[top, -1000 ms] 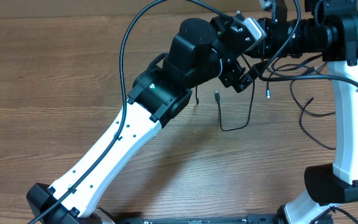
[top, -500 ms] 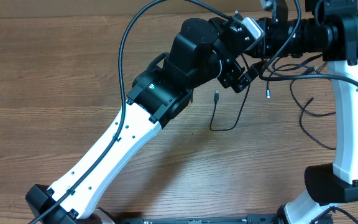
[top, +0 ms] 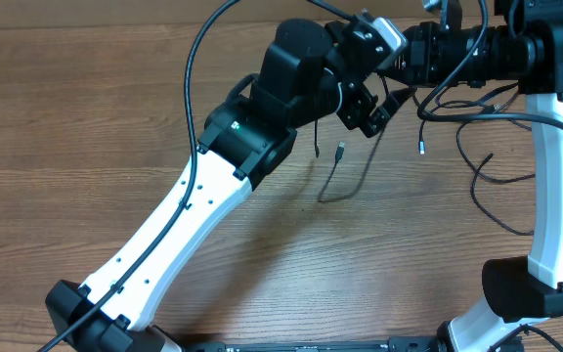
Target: Untangle cables
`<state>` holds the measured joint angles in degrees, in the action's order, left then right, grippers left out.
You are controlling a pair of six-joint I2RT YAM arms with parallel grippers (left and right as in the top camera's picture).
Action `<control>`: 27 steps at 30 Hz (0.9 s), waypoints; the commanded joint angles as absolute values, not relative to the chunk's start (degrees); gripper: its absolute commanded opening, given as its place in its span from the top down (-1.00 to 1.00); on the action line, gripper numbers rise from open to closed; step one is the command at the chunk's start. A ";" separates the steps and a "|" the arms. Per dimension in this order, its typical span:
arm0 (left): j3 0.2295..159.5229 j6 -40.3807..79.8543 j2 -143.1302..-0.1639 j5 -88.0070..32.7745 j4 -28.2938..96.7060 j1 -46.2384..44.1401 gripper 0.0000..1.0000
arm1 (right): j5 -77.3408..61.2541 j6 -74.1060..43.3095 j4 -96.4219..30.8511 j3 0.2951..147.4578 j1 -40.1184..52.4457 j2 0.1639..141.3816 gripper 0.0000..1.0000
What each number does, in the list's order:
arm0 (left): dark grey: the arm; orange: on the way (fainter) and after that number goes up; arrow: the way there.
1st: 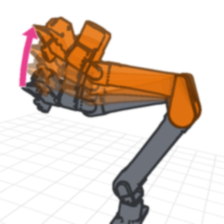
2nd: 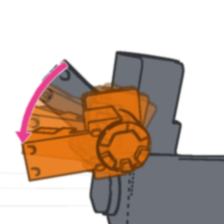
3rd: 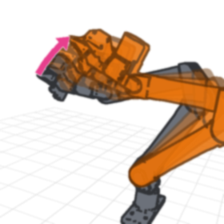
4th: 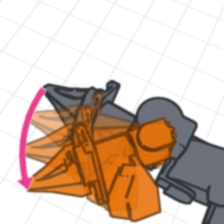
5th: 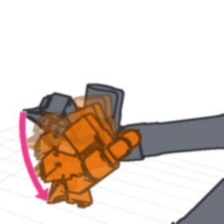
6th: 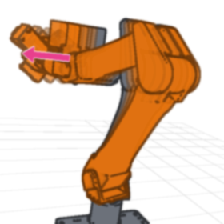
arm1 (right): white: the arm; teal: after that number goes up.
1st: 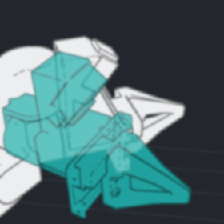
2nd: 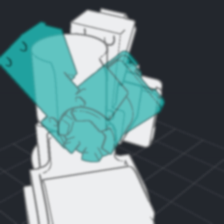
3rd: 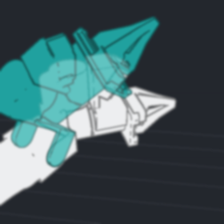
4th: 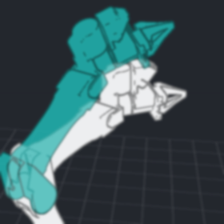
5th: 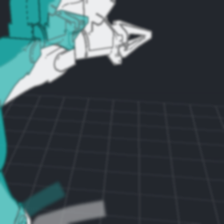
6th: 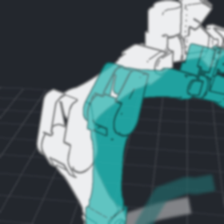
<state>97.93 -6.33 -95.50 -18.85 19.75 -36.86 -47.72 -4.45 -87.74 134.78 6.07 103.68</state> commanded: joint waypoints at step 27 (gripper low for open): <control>97.23 -3.84 -96.64 -17.39 22.24 -34.46 0.18 | -52.60 -4.05 -86.35 136.09 5.98 102.24 0.93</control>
